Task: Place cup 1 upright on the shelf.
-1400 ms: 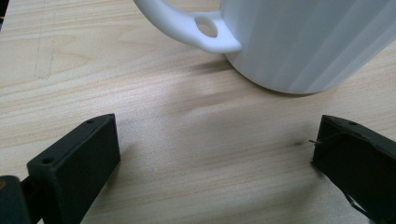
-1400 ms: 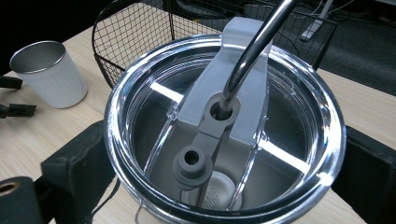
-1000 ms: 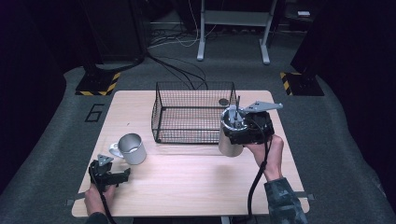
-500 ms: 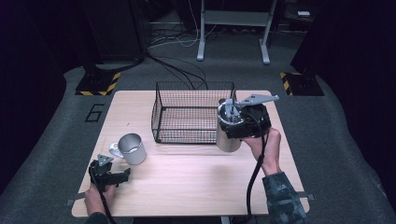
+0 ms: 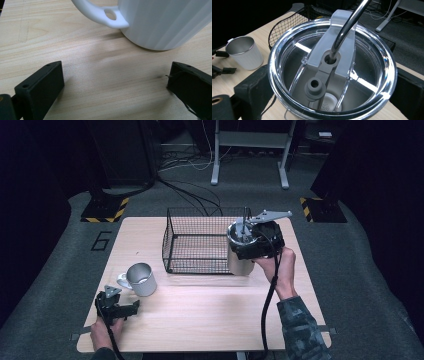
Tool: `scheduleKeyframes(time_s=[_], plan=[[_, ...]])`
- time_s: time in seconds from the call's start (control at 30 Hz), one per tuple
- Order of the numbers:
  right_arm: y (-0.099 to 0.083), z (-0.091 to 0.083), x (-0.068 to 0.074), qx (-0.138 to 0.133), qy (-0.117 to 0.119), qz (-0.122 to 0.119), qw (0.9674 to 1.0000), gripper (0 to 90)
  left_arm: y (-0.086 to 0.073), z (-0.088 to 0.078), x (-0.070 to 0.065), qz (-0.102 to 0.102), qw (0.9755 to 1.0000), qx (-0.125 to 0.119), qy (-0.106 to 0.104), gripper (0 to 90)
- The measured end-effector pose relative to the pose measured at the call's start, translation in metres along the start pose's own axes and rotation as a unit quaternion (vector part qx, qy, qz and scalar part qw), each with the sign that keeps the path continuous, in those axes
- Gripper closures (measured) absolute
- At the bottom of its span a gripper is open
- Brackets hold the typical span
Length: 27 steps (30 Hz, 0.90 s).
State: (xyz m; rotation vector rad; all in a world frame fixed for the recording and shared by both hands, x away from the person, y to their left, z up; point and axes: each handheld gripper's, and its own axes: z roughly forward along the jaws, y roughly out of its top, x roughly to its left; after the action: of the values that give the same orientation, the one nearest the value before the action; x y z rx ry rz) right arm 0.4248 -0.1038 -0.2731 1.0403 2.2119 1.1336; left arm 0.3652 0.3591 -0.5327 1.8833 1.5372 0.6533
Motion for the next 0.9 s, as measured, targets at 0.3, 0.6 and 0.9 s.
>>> scheduleKeyframes(time_s=[0.3,0.6,0.9], plan=[[0.012,0.008,-0.003,-0.001,-0.001,-0.001,1.0000,3.3,0.000,0.000,0.000,0.000,1.0000,0.000,0.000,0.5],[0.018,0.021,-0.007,0.002,-0.003,0.005,1.0000,3.3,0.000,0.000,0.000,0.000,1.0000,0.000,0.000,0.5],[0.024,0.032,-0.014,0.000,-0.008,0.009,0.9999,3.3,0.000,0.000,0.000,-0.001,1.0000,0.000,0.000,0.4]])
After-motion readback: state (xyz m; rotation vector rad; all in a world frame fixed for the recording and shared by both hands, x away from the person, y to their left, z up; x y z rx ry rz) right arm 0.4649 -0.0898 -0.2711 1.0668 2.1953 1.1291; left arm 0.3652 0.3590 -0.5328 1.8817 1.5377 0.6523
